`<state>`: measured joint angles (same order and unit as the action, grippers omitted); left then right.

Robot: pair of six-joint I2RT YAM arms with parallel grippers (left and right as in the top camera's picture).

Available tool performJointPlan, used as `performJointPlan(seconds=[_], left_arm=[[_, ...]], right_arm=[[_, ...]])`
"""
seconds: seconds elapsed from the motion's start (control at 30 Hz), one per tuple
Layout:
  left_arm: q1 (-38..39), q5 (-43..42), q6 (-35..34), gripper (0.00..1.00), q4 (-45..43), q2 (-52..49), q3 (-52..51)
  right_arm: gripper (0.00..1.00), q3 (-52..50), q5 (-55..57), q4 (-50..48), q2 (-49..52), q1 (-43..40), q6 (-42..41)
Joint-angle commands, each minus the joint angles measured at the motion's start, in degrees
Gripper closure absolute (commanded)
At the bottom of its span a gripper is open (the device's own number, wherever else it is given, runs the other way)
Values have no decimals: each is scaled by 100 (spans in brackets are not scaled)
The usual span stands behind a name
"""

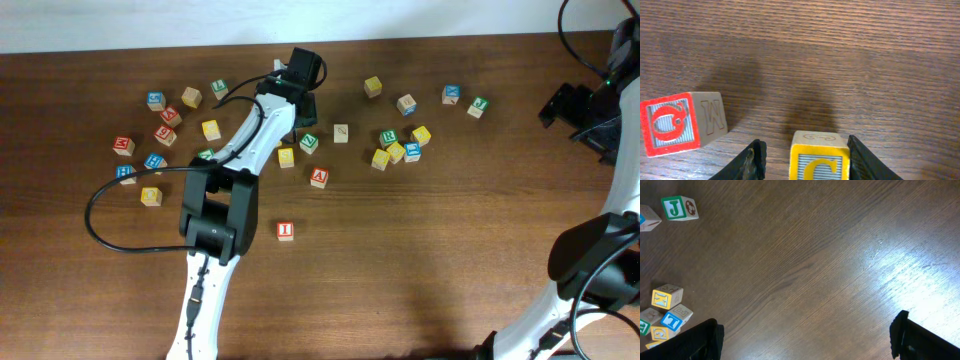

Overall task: Spell out ICRA
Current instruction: 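Reach the left gripper down to the yellow C block, then close the left gripper on the yellow C block and lift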

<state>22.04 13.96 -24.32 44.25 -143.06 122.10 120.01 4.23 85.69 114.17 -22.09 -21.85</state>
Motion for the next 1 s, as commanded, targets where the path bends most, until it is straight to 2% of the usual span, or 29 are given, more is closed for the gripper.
performJointPlan(seconds=[0.0,0.2,0.37,0.57,0.77,0.9,0.93,0.97], left_arm=[[-13,-72,-48,59,-55,-61,17],[-13,-133,-48,63,-116,-61,17],[-9,-131,-46,62,-114,-61,-2],[-9,-133,-48,73,-98,-61,-13],[-9,-136,-48,60,-24,-61,-13],[-9,-136,-48,65,-24,-61,-20],[-9,-136,-46,64,-4,-61,-24],[-9,-168,-48,68,-4,-61,-24]], right_arm=[[2,17,-11,2,-33,-7,42],[2,17,-11,2,-33,-7,42],[2,17,-11,2,-33,-7,42],[2,17,-11,2,-33,-7,42],[2,17,-11,2,-33,-7,42],[2,15,-11,2,-33,-7,42],[2,17,-11,0,-33,-7,42],[2,17,-11,2,-33,-7,42]])
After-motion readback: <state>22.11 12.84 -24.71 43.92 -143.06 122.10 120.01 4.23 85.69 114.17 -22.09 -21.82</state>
